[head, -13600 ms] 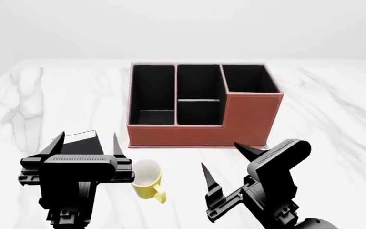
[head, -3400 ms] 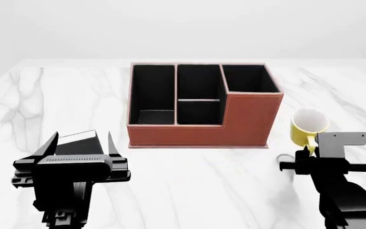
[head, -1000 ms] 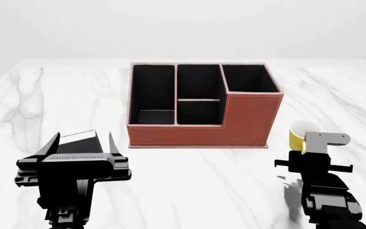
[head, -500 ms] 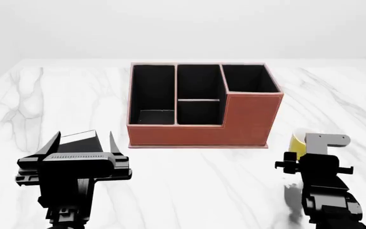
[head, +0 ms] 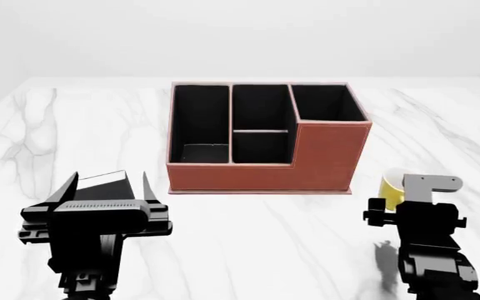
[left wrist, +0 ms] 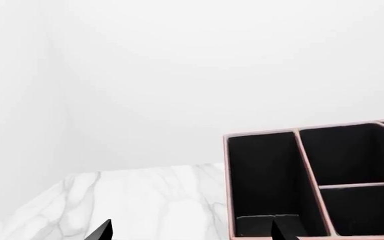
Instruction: Pick up the yellow and white mug and place it to the right of the caddy.
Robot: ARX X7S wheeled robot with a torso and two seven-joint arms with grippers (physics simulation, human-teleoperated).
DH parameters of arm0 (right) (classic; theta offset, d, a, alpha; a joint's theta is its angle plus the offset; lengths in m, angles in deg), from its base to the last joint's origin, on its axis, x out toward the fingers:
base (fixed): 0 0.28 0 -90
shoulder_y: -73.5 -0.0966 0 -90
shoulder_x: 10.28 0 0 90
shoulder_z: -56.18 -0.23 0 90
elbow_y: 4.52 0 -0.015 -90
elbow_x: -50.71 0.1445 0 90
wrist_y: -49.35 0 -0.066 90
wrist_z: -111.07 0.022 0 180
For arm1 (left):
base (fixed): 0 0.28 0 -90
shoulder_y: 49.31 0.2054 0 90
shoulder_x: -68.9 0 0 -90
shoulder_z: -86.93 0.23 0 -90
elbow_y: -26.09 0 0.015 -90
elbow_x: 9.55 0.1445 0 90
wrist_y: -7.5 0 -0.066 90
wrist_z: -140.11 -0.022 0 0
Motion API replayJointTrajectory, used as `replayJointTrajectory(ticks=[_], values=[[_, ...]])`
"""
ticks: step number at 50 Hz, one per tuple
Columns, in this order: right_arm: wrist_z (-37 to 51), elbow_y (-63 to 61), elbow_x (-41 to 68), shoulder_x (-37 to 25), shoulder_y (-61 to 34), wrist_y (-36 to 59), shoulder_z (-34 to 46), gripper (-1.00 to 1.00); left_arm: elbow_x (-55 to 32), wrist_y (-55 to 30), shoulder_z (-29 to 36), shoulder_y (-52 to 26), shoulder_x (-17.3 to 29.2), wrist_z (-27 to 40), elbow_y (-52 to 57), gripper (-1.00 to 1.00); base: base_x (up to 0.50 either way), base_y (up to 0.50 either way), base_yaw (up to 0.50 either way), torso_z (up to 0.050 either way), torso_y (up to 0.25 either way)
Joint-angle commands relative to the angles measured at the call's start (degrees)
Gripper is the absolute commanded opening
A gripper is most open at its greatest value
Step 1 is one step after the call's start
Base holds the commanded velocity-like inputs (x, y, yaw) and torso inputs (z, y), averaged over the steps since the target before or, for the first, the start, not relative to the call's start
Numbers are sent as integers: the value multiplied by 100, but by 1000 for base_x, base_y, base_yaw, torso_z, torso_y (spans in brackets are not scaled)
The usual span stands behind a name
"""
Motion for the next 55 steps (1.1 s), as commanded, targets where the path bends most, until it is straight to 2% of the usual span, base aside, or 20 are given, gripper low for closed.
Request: replayJointTrajectory(ticks=[1,6,10,13,19,32,55], values=[[-31,-2,10,-70,48,-209,-54,100,-11,0,13,1,13,17,23,100,0,0,0,0,0],[-126,-158,94,-148,124,-432,-126,100,-6,-10,25,2,19,37,59,100,0,0,0,0,0],[-94,-2706,338,-236,1175,883,-351,100,-6,-11,34,-3,20,46,72,100,0,0,0,0,0],[-59,-4080,484,-298,1740,1543,-494,100,-10,-15,36,-2,24,52,86,100,0,0,0,0,0],[-45,-5711,699,-386,2398,2269,-696,100,-17,-24,38,5,35,67,128,100,0,0,0,0,0],[-113,-7399,998,-487,3179,2906,-920,100,-44,-45,32,5,58,89,187,100,0,0,0,0,0],[-101,-9568,1432,-592,4250,3502,-1426,100,-29,-141,75,45,113,184,399,100,0,0,0,0,0]])
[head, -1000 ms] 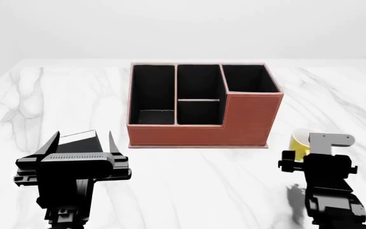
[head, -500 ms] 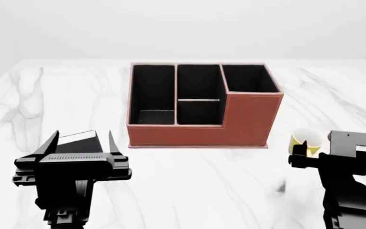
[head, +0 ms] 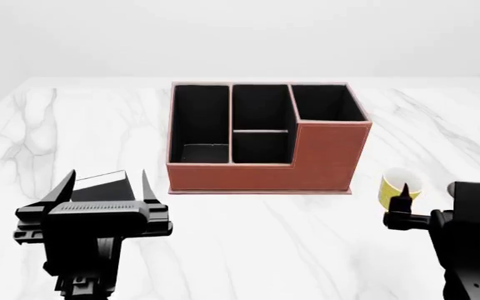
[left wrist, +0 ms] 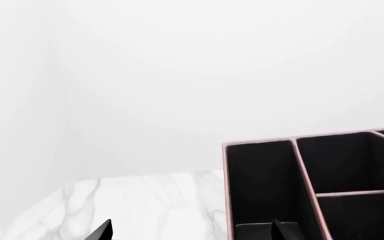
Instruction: Pick up the yellow and white mug and place it to the right of the caddy.
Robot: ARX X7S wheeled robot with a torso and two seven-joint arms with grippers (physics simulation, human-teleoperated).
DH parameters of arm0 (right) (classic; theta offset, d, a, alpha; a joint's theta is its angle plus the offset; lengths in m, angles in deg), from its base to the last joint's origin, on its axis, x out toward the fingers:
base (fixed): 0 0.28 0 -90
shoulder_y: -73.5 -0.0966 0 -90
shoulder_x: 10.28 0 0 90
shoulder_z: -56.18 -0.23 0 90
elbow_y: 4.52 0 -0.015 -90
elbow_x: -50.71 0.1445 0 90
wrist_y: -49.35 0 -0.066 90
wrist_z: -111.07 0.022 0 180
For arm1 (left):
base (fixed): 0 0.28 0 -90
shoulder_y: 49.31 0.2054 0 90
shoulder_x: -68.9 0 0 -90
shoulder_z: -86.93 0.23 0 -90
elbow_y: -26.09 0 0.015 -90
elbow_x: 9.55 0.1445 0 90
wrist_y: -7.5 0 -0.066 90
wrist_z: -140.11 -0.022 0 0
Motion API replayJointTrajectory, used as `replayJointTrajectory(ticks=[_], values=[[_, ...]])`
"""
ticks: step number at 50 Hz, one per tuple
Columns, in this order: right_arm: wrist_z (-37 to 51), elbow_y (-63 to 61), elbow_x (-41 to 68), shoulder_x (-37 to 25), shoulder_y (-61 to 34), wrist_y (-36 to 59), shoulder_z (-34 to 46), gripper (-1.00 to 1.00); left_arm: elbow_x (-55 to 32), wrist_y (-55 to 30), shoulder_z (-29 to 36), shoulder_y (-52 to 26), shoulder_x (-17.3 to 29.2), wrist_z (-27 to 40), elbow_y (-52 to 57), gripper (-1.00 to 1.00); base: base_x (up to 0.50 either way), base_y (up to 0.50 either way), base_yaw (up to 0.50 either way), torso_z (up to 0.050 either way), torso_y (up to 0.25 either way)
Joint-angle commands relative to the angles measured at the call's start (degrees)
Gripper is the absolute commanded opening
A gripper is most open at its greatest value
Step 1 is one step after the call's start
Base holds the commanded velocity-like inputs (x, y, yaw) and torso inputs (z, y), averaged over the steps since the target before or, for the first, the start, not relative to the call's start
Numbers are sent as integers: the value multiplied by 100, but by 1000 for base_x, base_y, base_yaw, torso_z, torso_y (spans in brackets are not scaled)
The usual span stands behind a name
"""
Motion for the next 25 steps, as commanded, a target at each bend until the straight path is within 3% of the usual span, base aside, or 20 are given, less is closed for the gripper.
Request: replayJointTrajectory(ticks=[1,25], values=[[6,-1134,208,-49,584,288,-262,100,16,-37,20,45,33,56,124,100,0,0,0,0,0],[-19,-2589,415,-9,1848,169,-845,100,261,-201,226,339,164,329,760,100,0,0,0,0,0]])
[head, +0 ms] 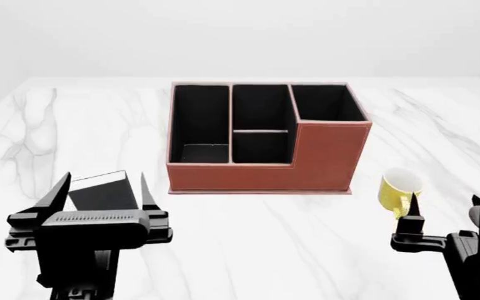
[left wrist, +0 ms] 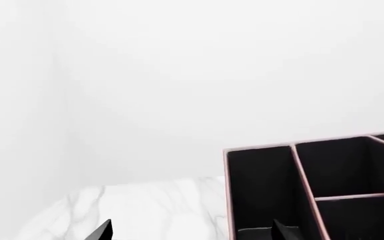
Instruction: Pick up the yellow and white mug and place it to the right of the caddy.
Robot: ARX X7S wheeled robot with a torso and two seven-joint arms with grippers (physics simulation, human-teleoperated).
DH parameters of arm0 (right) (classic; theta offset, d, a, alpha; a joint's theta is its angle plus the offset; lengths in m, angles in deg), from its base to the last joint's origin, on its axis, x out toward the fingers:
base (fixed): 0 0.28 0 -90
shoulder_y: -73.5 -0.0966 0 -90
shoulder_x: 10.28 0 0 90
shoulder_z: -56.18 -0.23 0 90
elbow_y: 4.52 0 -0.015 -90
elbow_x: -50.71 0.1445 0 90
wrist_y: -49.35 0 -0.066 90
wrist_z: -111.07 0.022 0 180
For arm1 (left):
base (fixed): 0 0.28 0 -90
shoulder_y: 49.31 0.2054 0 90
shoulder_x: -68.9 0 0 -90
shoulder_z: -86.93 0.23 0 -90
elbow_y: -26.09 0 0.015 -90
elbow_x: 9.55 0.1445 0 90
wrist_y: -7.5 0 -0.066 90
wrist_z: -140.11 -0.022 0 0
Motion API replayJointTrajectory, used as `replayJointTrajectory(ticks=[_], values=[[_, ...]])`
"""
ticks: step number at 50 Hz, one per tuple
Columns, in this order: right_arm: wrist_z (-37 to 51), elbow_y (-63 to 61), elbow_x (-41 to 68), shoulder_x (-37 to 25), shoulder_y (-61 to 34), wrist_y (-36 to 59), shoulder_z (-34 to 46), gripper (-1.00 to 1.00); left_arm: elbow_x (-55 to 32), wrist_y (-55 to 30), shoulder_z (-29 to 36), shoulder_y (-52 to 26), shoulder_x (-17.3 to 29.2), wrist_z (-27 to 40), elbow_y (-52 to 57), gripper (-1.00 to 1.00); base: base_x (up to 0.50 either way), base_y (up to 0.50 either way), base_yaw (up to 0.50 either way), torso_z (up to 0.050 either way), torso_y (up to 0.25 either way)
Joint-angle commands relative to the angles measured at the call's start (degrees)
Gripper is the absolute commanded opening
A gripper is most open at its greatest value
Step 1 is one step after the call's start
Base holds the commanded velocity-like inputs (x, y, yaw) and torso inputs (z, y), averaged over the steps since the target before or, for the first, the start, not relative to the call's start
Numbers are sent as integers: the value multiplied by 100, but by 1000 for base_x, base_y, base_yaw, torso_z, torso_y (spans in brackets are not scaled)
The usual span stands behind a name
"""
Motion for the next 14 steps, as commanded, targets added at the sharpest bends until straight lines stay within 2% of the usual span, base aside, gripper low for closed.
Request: replayJointTrajectory(ticks=[1,14], values=[[2,-589,67,22,527,-57,-240,100,142,-91,117,168,74,150,363,100,0,0,0,0,0],[1,-977,143,85,969,-157,-525,100,320,-178,192,432,189,355,807,100,0,0,0,0,0]])
